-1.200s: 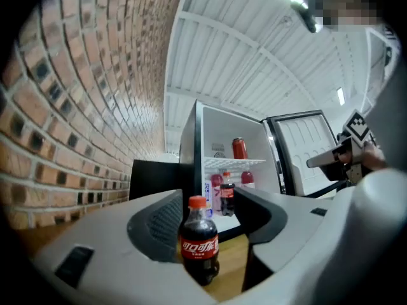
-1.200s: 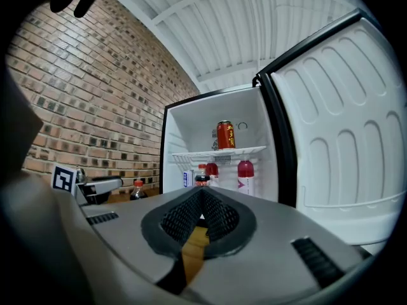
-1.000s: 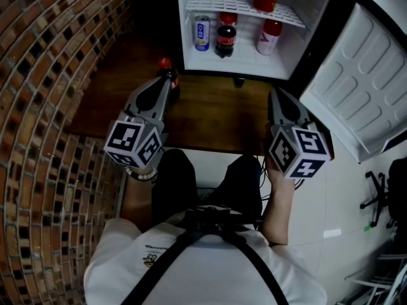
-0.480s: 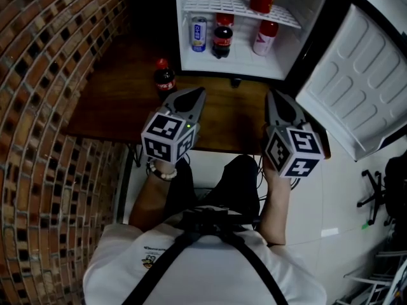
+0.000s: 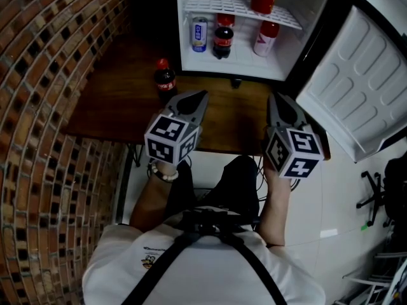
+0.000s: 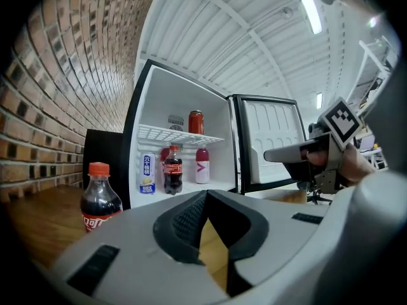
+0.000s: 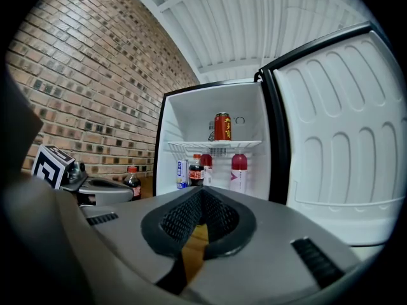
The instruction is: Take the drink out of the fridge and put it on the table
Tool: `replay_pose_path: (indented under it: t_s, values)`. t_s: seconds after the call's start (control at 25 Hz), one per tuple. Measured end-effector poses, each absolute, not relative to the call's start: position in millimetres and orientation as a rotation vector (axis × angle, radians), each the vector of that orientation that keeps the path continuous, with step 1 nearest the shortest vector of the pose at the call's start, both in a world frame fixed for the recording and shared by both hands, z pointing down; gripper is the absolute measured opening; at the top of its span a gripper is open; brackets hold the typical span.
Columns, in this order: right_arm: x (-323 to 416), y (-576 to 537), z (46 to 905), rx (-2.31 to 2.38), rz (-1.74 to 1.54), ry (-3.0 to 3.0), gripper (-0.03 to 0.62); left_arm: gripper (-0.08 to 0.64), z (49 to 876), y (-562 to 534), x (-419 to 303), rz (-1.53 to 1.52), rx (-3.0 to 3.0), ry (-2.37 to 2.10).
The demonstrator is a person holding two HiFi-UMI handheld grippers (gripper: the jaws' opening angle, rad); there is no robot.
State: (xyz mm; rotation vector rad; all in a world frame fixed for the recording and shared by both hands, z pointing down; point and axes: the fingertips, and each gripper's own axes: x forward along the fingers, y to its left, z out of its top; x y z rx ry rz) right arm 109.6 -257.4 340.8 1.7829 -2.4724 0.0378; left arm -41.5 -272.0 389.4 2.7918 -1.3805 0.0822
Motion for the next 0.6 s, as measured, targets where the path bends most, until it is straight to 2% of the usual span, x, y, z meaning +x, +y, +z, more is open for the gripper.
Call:
replay_pose_path:
  t_s: [0.6]
  values:
    - [111.2, -256.8, 338.6, 1.794, 0.041, -2.466, -0.011, -0.009, 390.5, -274.9, -44.3, 0.077, 2.782, -1.387]
